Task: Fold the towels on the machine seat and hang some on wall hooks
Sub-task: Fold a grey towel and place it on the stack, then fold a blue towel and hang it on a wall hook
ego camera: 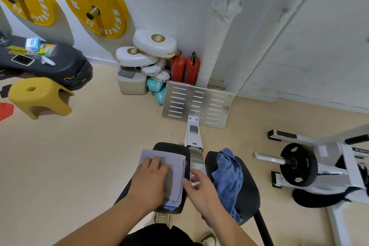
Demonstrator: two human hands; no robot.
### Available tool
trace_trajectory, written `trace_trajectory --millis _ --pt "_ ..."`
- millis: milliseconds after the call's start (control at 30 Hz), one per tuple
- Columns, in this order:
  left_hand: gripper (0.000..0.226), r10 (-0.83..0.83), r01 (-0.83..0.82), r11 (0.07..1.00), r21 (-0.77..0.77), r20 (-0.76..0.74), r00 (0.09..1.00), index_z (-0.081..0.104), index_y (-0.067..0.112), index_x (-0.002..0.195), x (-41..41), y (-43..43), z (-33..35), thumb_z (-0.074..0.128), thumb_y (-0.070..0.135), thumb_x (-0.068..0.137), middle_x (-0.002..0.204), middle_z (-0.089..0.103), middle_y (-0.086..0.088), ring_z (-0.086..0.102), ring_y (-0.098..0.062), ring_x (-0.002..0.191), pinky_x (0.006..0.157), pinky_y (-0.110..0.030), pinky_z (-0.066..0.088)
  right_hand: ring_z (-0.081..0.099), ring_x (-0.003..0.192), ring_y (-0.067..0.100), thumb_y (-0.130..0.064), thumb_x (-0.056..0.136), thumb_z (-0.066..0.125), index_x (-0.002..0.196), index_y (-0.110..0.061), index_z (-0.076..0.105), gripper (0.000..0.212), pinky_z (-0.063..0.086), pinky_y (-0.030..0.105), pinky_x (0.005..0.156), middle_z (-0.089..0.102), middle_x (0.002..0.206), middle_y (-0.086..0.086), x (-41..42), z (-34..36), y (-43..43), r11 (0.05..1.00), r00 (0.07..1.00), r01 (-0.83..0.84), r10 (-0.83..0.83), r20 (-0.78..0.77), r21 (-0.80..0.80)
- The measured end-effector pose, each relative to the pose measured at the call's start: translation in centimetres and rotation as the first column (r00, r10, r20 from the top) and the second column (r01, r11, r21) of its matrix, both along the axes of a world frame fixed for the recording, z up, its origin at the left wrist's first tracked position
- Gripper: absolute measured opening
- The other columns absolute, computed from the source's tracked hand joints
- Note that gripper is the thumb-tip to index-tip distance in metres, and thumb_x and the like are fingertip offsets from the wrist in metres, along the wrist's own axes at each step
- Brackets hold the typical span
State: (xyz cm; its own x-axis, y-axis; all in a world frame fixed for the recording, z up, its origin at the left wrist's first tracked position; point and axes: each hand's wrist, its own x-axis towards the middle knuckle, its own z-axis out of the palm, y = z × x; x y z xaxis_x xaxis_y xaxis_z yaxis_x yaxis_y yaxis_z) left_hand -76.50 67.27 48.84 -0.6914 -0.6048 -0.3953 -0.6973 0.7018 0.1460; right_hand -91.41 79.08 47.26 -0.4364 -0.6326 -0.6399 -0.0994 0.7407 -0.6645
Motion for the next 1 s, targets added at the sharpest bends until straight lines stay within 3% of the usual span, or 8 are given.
trace_trajectory --millis 133,300,467,567,667,800,867,1000 --pt "0.03 -0.07 0.079 0.997 0.023 -0.275 0.959 0.068 0.021 0.097 -2.1 2.1 1.0 0.073 0.021 0.067 0.103 0.059 0.003 0.061 -0.021 0.089 0.063 -0.032 0.055 0.065 0.094 0.003 -0.031 0.1 0.063 0.122 -0.025 0.064 0.023 0.05 0.012 0.074 0.069 0.109 -0.011 -2.9 0.8 3.7 0.987 0.988 0.157 -0.157 -0.003 0.038" --pt "0.016 -0.012 0.168 0.91 0.378 -0.381 0.924 0.064 0.026 0.1 -9.2 8.5 1.9 0.051 0.032 0.094 0.098 0.057 0.009 0.057 -0.01 0.085 0.079 -0.031 0.052 0.051 0.069 0.017 -0.015 0.093 0.06 0.079 -0.002 0.063 0.019 0.046 0.036 0.071 0.059 0.077 0.02 -6.3 2.3 9.1 0.95 0.951 0.307 -0.306 -0.034 0.056" --pt "0.027 0.103 -0.014 0.885 0.466 -0.166 0.981 0.058 0.021 0.115 -15.9 12.3 -3.7 0.06 0.037 0.094 0.12 0.059 -0.002 0.061 -0.018 0.103 0.094 -0.033 0.053 0.053 0.071 0.023 -0.025 0.09 0.059 0.084 0.001 0.062 0.027 0.043 0.038 0.065 0.06 0.074 0.014 -9.0 5.1 14.2 0.897 0.89 0.429 -0.44 0.117 0.104" --pt "0.054 0.138 -0.108 0.933 0.343 -0.064 0.988 0.046 0.019 0.132 -17.9 13.8 -5.9 0.066 0.048 0.091 0.135 0.043 -0.004 0.052 -0.023 0.123 0.1 -0.034 0.05 0.062 0.077 0.02 -0.023 0.102 0.057 0.1 -0.014 0.07 0.015 0.05 0.033 0.067 0.074 0.09 0.012 -10.6 5.6 17.1 0.871 0.861 0.466 -0.487 0.145 0.154" --pt "0.048 0.137 -0.123 0.975 0.187 -0.066 0.988 0.039 0.019 0.138 -18.9 14.9 -6.8 0.059 0.036 0.098 0.142 0.039 -0.008 0.044 -0.025 0.129 0.098 -0.033 0.05 0.056 0.073 0.019 -0.021 0.103 0.056 0.103 -0.008 0.069 0.018 0.046 0.032 0.066 0.068 0.084 0.01 -11.8 5.8 19.1 0.851 0.835 0.502 -0.523 0.172 0.152" --pt "0.007 0.273 -0.224 0.94 0.256 -0.175 0.946 0.058 0.022 0.103 -18.8 15.2 -5.2 0.056 0.025 0.097 0.12 0.051 -0.005 0.05 -0.022 0.108 0.089 -0.032 0.052 0.057 0.073 0.018 -0.021 0.101 0.058 0.099 -0.01 0.071 0.017 0.047 0.032 0.068 0.068 0.082 0.008 -12.9 6.1 20.5 0.853 0.831 0.507 -0.522 0.194 0.124" --pt "0.02 0.367 -0.263 0.902 0.342 -0.287 0.885 0.05 0.026 0.075 -18.6 15.8 -3.1 0.062 0.021 0.09 0.099 0.052 -0.001 0.051 -0.019 0.093 0.078 -0.028 0.046 0.058 0.073 0.017 -0.023 0.1 0.06 0.098 -0.011 0.072 0.018 0.049 0.032 0.068 0.069 0.083 0.007 -13.3 6.3 20.4 0.874 0.851 0.477 -0.487 0.196 0.098" --pt "0.014 0.657 -0.304 0.649 0.698 -0.311 0.687 0.054 0.021 0.083 -18.3 18.2 3.6 0.061 0.021 0.095 0.075 0.056 0.001 0.054 -0.012 0.071 0.07 -0.026 0.046 0.072 0.091 0.02 -0.042 0.1 0.062 0.106 -0.018 0.073 0.027 0.061 0.04 0.086 0.078 0.1 0.007 -14.2 7.6 19.2 0.915 0.88 0.402 -0.395 0.263 0.031"
